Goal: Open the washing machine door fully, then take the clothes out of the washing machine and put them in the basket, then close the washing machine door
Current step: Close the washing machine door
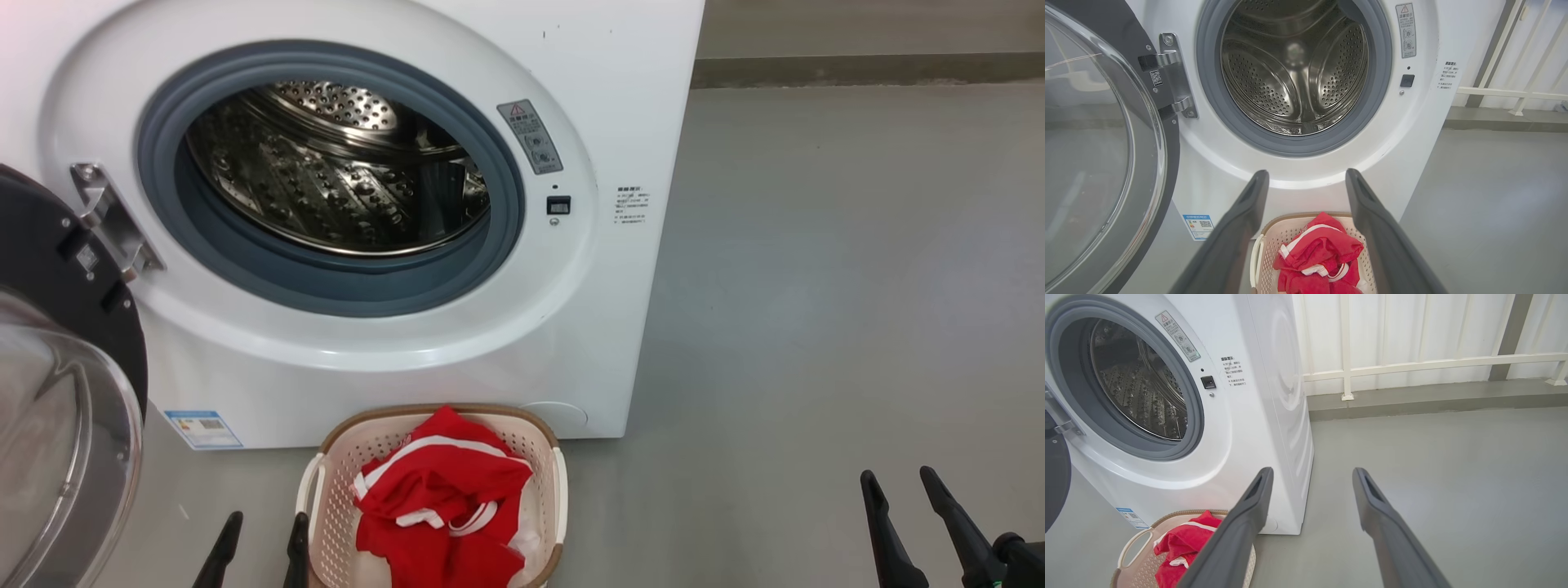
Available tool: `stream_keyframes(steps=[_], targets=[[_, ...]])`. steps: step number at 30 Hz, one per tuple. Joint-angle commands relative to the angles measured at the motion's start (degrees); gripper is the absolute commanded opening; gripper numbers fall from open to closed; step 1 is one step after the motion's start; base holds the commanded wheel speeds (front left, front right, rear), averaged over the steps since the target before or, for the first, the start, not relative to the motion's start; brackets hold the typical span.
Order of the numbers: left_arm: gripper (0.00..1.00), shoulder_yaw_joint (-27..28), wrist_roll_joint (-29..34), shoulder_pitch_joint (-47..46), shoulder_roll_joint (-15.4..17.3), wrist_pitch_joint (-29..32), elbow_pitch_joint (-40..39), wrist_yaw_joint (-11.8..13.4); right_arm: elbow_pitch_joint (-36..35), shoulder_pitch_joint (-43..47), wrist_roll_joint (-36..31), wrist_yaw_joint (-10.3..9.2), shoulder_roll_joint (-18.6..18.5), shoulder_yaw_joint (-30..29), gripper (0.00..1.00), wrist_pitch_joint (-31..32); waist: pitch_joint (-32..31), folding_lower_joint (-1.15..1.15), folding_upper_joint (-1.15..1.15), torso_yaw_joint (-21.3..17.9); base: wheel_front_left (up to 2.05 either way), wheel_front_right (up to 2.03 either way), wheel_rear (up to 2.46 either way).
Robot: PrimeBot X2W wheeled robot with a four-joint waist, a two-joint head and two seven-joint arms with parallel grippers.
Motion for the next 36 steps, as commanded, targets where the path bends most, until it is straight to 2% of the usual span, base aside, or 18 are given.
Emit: stream_keyframes(steps=[1,14,36], targets=[[1.0,1.8,0.1,-1.3,0.6,-0.3,-1.2,-0.3,-1.4,-0.1,-0.8,0.28,-1.2,0.9,1.0,-0.4,0.0,0.0,0.0,0.0,-1.25,1.25,0.0],[1.0,2.0,-0.4,-1.4,0.6,-0.3,-1.6,-0.3,-1.5,-0.1,-0.7,0.28,-1.0,0.8,1.0,-0.4,0.3,0.0,0.0,0.1,-1.01,1.01,0.0],[1.0,2.5,-3.1,-1.9,0.6,-0.3,-0.9,0.0,-1.4,-0.8,-1.0,0.28,-0.7,1.8,1.0,-0.4,0.6,0.0,0.0,1.3,-0.02,0.02,0.0]])
